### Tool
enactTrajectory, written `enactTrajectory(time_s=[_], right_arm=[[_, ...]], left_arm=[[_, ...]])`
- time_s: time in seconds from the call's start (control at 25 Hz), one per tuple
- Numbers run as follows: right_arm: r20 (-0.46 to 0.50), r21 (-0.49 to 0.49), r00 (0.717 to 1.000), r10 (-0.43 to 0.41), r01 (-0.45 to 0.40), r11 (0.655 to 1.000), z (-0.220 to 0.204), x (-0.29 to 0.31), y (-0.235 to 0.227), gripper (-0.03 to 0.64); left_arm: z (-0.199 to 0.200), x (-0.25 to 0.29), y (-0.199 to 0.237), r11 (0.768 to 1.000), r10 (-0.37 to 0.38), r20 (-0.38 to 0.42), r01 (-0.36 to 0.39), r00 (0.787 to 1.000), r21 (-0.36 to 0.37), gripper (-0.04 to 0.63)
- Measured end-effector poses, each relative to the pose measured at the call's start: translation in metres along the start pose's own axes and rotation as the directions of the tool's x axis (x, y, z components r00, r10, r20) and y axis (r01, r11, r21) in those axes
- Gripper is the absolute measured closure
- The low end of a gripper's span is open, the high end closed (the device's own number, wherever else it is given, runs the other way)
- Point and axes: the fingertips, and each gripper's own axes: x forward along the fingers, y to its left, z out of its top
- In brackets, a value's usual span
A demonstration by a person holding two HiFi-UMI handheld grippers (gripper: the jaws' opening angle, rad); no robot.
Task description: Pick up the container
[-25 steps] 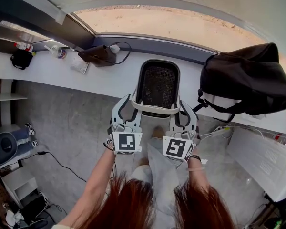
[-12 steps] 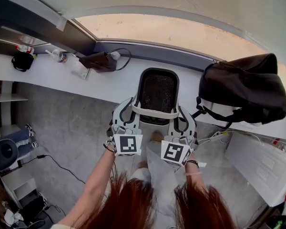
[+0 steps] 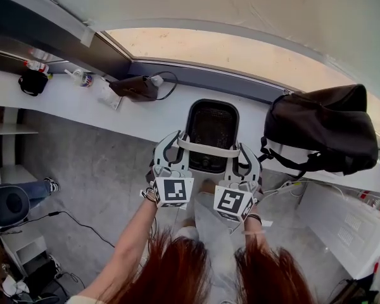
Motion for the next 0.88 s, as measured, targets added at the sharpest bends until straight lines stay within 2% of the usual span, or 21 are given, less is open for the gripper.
enactTrajectory(time_s=[0.32,0.68,0.88], right_arm=[[-0.010,0.023,1.000,0.000,0.000,1.000,0.016,-0.001,-0.003,0.548],[0.029,0.041,0.998,-0.049,0.048,0.998,0.039,-0.038,-0.008,0.549],[0.035,0.029,0.997,-0.062,0.061,0.998,0.049,-0.065,-0.010,0.549]], left_arm=[[0.008,0.001,0.008,0.999,-0.008,-0.008,0.007,1.000,-0.032,0.520],[0.039,-0.035,0.012,0.998,-0.004,0.020,0.006,1.000,-0.068,0.520],[0.055,-0.057,0.013,0.998,-0.018,0.044,0.021,0.999,-0.060,0.520]])
